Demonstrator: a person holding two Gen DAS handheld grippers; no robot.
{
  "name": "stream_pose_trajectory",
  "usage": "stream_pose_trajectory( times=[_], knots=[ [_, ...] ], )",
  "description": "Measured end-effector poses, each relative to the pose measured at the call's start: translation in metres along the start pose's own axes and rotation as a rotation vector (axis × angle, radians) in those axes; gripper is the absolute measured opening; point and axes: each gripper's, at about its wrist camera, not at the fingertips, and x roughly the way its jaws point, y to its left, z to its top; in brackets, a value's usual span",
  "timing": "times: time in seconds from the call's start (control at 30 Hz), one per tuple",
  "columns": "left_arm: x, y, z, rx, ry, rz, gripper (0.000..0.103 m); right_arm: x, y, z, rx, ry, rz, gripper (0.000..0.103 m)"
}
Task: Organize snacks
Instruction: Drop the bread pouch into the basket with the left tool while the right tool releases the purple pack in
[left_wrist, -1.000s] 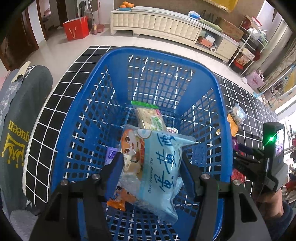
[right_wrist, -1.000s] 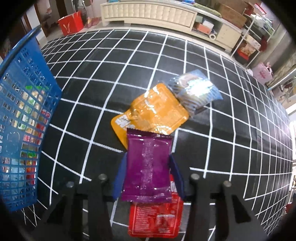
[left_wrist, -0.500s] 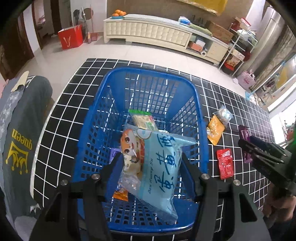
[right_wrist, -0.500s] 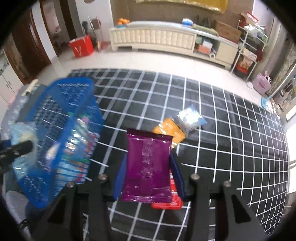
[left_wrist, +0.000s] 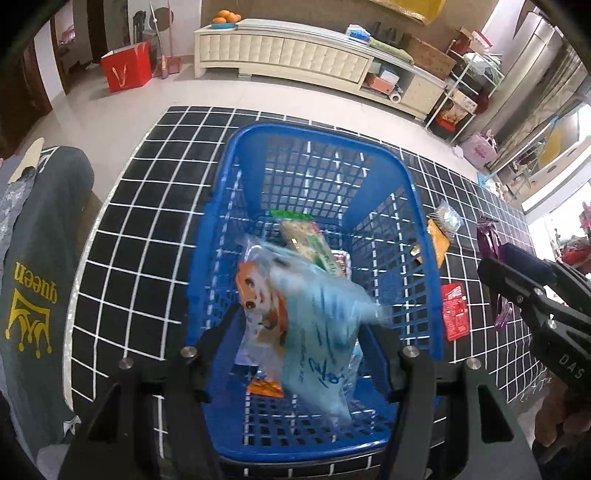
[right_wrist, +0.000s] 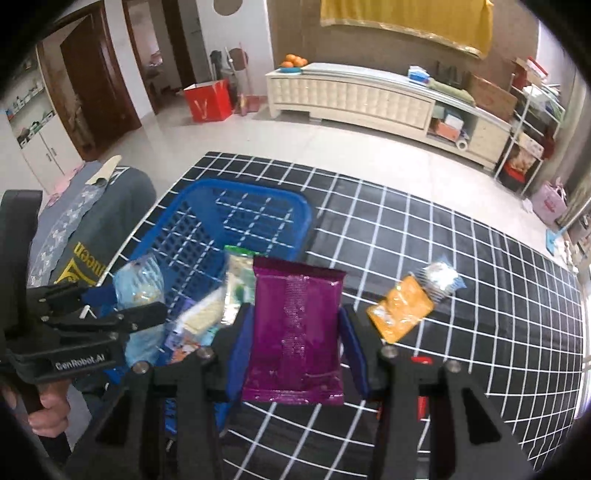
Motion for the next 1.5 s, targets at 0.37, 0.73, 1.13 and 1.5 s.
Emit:
stream_pose_trajectory(
  times=[0.37,0.73,1.13,1.5],
  knots=[
    [-0.027,0.001,-0.011,0.063,-0.052,-0.005,0.058,-0.004,0.027,0.005,-0.027,-0.011,0.016,0.051],
    [-0.038,0.008,-0.014,0.075,-0.066,0.021,0.058,0.003,0.052,0.007,-0.077,0.009,0.045,0.051],
    [-0.046,0.013,-0.009,0.062,-0.153,0.042,0.060,0.027,0.047,0.001,-0.071,0.065,0.082,0.051],
    [-0.038,0.013,-0.012,0.060,-0.124,0.056,0.060,0.045,0.062,-0.004,-0.145,0.116,0.075,0.051]
  ],
)
